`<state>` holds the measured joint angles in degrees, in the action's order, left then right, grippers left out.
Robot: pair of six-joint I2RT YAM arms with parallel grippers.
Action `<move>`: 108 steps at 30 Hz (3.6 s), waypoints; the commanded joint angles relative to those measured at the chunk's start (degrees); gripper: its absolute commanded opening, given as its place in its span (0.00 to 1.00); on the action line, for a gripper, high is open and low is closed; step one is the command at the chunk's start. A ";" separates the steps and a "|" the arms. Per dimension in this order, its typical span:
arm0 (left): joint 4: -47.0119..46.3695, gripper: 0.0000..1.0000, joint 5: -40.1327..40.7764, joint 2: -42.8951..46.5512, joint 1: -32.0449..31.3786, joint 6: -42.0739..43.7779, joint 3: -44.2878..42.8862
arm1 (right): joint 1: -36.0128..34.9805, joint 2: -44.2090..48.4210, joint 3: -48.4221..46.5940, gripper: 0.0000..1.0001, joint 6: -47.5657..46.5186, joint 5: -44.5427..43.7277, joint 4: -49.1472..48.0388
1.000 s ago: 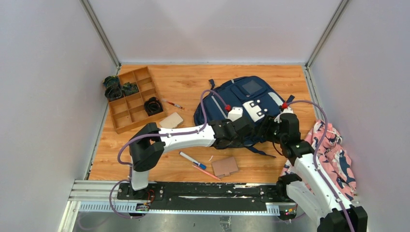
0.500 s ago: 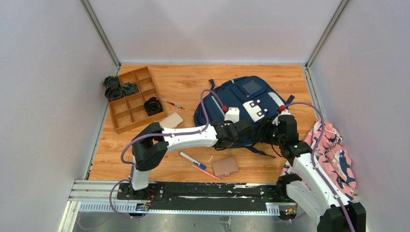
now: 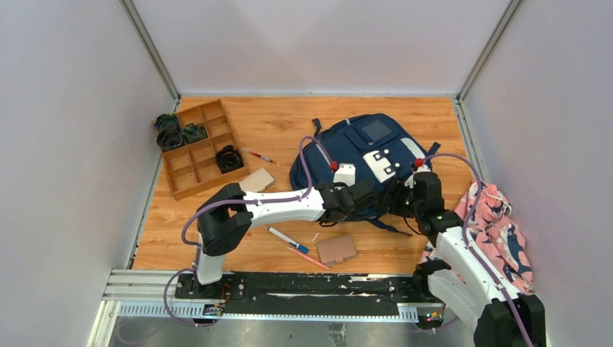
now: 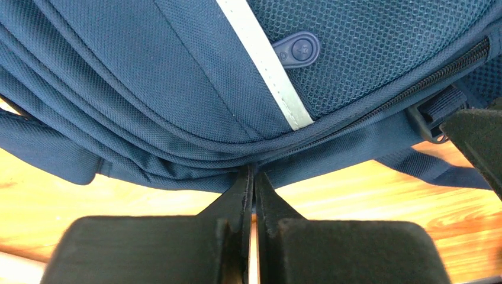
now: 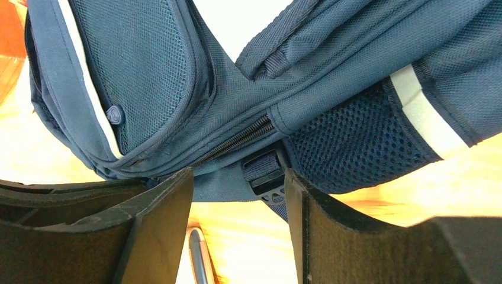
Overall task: Pack the student bag
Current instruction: Unzip the student bag at the center of the board.
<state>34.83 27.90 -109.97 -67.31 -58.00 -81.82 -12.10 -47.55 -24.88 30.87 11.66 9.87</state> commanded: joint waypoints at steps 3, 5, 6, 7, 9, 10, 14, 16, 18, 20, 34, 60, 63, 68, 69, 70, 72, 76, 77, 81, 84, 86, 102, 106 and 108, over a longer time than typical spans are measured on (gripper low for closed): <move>0.59 0.00 1.70 3.31 -0.37 0.00 0.79 | 0.76 -0.82 -0.44 0.61 0.62 4.69 -1.01; 0.51 0.00 1.75 5.03 -0.41 1.32 1.39 | 0.49 -0.96 -0.76 0.61 1.58 6.87 -1.25; 0.38 0.00 1.87 5.97 -0.37 2.11 1.89 | 0.06 -1.09 -0.65 0.60 2.40 7.52 -1.78; 0.09 0.00 1.74 7.19 -0.43 3.01 2.39 | -0.64 -1.08 -0.55 0.60 3.42 7.69 -2.05; -0.58 0.00 1.30 8.89 -0.40 4.17 3.80 | -2.31 -1.41 -0.10 0.60 5.41 7.19 -3.25; -1.36 0.00 0.63 9.61 -0.44 4.83 4.47 | -3.38 -1.64 0.07 0.60 6.80 6.85 -4.22; -5.33 0.00 -1.24 11.53 -0.38 6.19 7.20 | -4.52 -4.30 1.96 0.60 13.39 4.56 -8.39; -5.82 0.00 -1.70 11.46 -0.33 6.88 7.56 | -4.49 -6.19 1.92 0.59 14.74 4.09 -9.33; -5.91 0.05 -2.65 11.00 -0.44 8.36 7.03 | -4.51 -8.27 1.59 0.58 14.92 4.20 -11.72; -6.00 0.20 -3.39 10.55 -0.44 8.87 6.54 | -4.47 -9.83 1.00 0.58 14.55 4.01 -12.11; -6.75 0.44 -8.01 4.31 0.61 7.35 4.35 | -4.51 -10.71 1.11 0.56 13.94 3.20 -12.42; -5.04 0.00 -0.20 17.41 9.38 15.85 16.36 | -0.31 -13.93 3.89 0.56 9.09 1.75 -12.12; -11.05 0.00 -5.74 21.93 15.85 19.03 23.20 | 1.92 -14.71 4.00 0.55 6.84 2.85 -11.73; -14.96 0.00 -9.10 24.43 20.89 23.38 25.33 | 2.10 -12.08 0.11 0.55 1.44 4.52 -6.79; -14.96 0.00 -9.69 24.45 20.90 24.68 24.61 | 1.97 -10.95 -1.04 0.55 -0.48 5.80 -5.58; -14.93 0.00 -10.59 24.51 20.90 26.14 23.68 | 1.43 -9.46 -2.26 0.55 -2.53 7.19 -4.65; -14.35 0.00 -11.07 24.49 20.95 27.87 22.03 | -1.89 -6.33 -4.91 0.56 -6.67 6.65 -1.41; -13.84 0.00 -14.29 24.56 22.49 30.01 19.13 | -19.07 -4.89 -11.42 0.58 -15.22 -7.50 3.26; -14.13 0.00 -16.45 24.68 23.60 29.74 18.71 | -22.42 -5.78 -12.39 0.58 -16.23 -10.27 3.20; -19.55 0.00 -28.80 26.19 28.51 27.38 20.65 | -30.14 -10.73 -14.12 0.58 -17.98 -14.42 -2.11; -21.26 0.00 -32.15 26.34 29.83 26.24 21.50 | -31.34 -13.82 -14.76 0.58 -17.82 -10.31 -8.43; -20.63 0.00 -32.67 25.53 29.87 26.41 20.76 | -32.53 -16.27 -16.16 0.57 -18.05 -9.43 -11.09; -22.78 0.00 -35.98 27.53 31.72 24.50 21.97 | -36.94 -36.69 -26.82 0.52 -16.35 -21.61 -16.32; -22.09 0.00 -36.56 26.78 31.78 24.86 21.44 | -36.93 -40.48 -28.63 0.51 -16.28 -24.12 -16.28; -22.07 0.00 -36.86 26.87 31.86 25.05 21.56 | -36.83 -40.71 -28.68 0.26 -16.03 -26.28 -15.40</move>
<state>16.27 -6.52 -84.58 -35.79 -32.77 -59.86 -48.36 -87.39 -51.94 14.31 -9.45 -5.02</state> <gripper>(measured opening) 0.028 0.479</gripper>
